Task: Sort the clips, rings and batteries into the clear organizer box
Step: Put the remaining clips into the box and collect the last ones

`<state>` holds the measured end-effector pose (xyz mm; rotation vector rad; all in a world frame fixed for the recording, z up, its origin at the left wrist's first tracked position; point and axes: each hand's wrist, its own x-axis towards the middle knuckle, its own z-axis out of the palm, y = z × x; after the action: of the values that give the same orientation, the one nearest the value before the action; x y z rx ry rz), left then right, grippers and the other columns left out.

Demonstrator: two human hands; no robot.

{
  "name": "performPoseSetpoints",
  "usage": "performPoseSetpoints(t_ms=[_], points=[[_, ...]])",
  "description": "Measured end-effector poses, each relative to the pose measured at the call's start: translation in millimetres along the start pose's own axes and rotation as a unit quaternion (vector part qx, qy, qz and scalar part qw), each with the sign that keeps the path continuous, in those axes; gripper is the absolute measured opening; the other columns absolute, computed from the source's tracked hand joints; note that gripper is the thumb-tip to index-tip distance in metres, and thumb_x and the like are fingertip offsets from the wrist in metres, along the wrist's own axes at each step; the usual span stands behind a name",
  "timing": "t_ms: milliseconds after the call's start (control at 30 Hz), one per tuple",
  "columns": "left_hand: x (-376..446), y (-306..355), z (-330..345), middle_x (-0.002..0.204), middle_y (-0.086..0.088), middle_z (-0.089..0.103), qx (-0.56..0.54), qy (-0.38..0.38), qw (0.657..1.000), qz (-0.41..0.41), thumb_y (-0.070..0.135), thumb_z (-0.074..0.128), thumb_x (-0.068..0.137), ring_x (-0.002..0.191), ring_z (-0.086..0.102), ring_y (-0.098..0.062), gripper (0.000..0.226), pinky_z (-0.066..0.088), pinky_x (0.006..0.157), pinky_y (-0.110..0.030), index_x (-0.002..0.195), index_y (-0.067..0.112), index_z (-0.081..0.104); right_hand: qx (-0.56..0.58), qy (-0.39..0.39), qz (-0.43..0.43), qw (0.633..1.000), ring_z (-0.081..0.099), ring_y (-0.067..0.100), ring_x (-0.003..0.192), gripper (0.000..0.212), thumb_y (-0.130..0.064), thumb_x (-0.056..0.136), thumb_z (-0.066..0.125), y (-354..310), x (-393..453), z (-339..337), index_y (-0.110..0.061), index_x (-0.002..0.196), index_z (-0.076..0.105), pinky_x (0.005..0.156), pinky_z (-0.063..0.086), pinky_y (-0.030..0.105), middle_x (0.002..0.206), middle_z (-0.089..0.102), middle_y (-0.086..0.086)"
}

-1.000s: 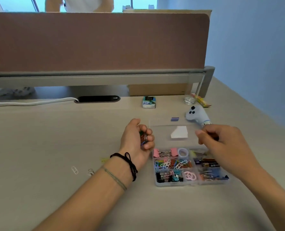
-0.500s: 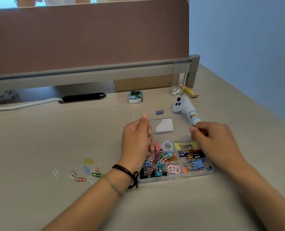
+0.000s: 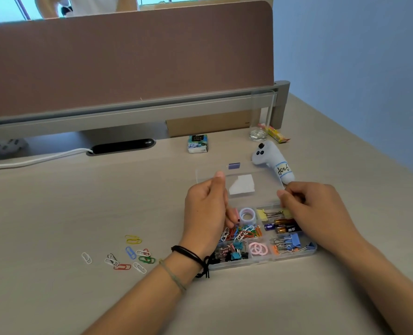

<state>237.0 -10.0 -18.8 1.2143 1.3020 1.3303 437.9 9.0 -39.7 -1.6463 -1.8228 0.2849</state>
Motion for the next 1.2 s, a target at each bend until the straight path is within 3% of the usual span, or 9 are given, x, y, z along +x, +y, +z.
performPoseSetpoints(t_ms=[100,400,567,733,867,967,1067,1133,1200], points=[[2.0,-1.8,-0.5,0.042,-0.003,0.046,-0.014,-0.007,1.0,0.002,0.033,0.04,0.107,0.039,0.053,-0.018,0.052,0.046,0.042,-0.025,0.063,0.006,0.05,0.001,-0.001,-0.004,1.0,0.056,0.014,0.056,0.035,-0.039,0.095,0.055,0.2,-0.9,-1.1,-0.022,0.065,0.062,0.054,0.045,0.034,0.053,0.057,-0.002],[-0.3,2.6,0.4,0.053,-0.011,0.054,-0.056,-0.094,0.994,-0.003,0.032,0.035,0.108,0.05,0.056,-0.028,0.052,0.048,0.047,-0.029,0.072,0.002,0.057,0.009,-0.005,-0.003,1.0,0.055,0.013,0.056,0.033,-0.037,0.096,0.057,-1.4,-1.4,-0.9,-0.023,0.066,0.061,0.053,0.042,0.031,0.053,0.055,-0.005],[-2.4,5.9,1.1,0.062,-0.02,0.065,-0.09,-0.168,0.982,-0.003,0.04,0.029,0.106,0.068,0.072,-0.036,0.056,0.059,0.061,-0.034,0.077,0.001,0.059,0.006,0.001,-0.011,1.0,0.056,0.015,0.056,0.033,-0.037,0.095,0.057,-0.7,-1.5,-1.7,-0.021,0.067,0.062,0.055,0.047,0.037,0.053,0.056,-0.003],[-2.4,6.5,-1.3,0.073,-0.026,0.071,-0.095,-0.208,0.973,0.003,0.052,0.031,0.094,0.084,0.075,-0.04,0.062,0.062,0.078,-0.04,0.082,-0.002,0.059,0.007,0.002,-0.006,1.0,0.054,0.015,0.054,0.032,-0.036,0.095,0.057,0.1,-1.0,-0.9,-0.023,0.065,0.061,0.053,0.044,0.036,0.051,0.054,-0.003],[2.1,8.3,-5.1,0.077,-0.021,0.073,-0.146,-0.218,0.965,-0.013,0.051,0.032,0.096,0.09,0.073,-0.042,0.059,0.061,0.081,-0.039,0.081,0.002,0.062,0.004,0.0,-0.008,1.0,0.051,0.014,0.052,0.033,-0.036,0.095,0.057,-1.8,-2.3,-2.4,-0.022,0.065,0.06,0.05,0.038,0.031,0.049,0.051,-0.004],[7.3,8.5,-16.3,0.076,-0.016,0.071,-0.156,-0.186,0.97,-0.008,0.036,0.033,0.105,0.084,0.071,-0.036,0.05,0.059,0.08,-0.039,0.081,0.005,0.063,0.015,0.004,-0.004,1.0,0.054,0.015,0.054,0.032,-0.038,0.095,0.057,-5.4,-4.9,-6.6,-0.02,0.07,0.065,0.051,0.041,0.032,0.052,0.055,-0.003],[8.4,5.5,-44.4,0.078,-0.003,0.072,0.036,-0.143,0.985,0.087,0.02,0.051,0.102,0.076,0.067,-0.018,0.027,0.055,0.072,-0.026,0.084,0.011,0.07,0.065,-0.016,-0.027,0.997,0.054,0.012,0.054,0.021,-0.034,0.091,0.063,-22.5,-8.7,-8.2,-0.024,0.073,0.068,0.054,0.044,0.032,0.055,0.059,-0.004],[4.5,2.8,-61.3,0.081,0.003,0.072,0.2,-0.142,0.96,0.132,0.021,0.067,0.094,0.073,0.062,-0.015,0.011,0.048,0.067,-0.02,0.085,0.023,0.074,0.065,-0.076,-0.073,0.992,0.054,0.009,0.055,0.01,-0.03,0.086,0.068,-46.0,-11.4,-3.8,-0.029,0.076,0.07,0.054,0.045,0.031,0.059,0.061,-0.013],[-1.3,0.0,-69.1,0.08,0.006,0.069,0.27,-0.163,0.941,0.121,0.026,0.077,0.084,0.067,0.055,-0.011,0.003,0.045,0.063,-0.019,0.083,0.028,0.076,0.009,-0.136,-0.115,0.984,0.056,0.006,0.064,0.002,-0.033,0.082,0.069,-68.1,-10.4,3.0,-0.034,0.083,0.071,0.059,0.047,0.031,0.068,0.064,-0.015]])
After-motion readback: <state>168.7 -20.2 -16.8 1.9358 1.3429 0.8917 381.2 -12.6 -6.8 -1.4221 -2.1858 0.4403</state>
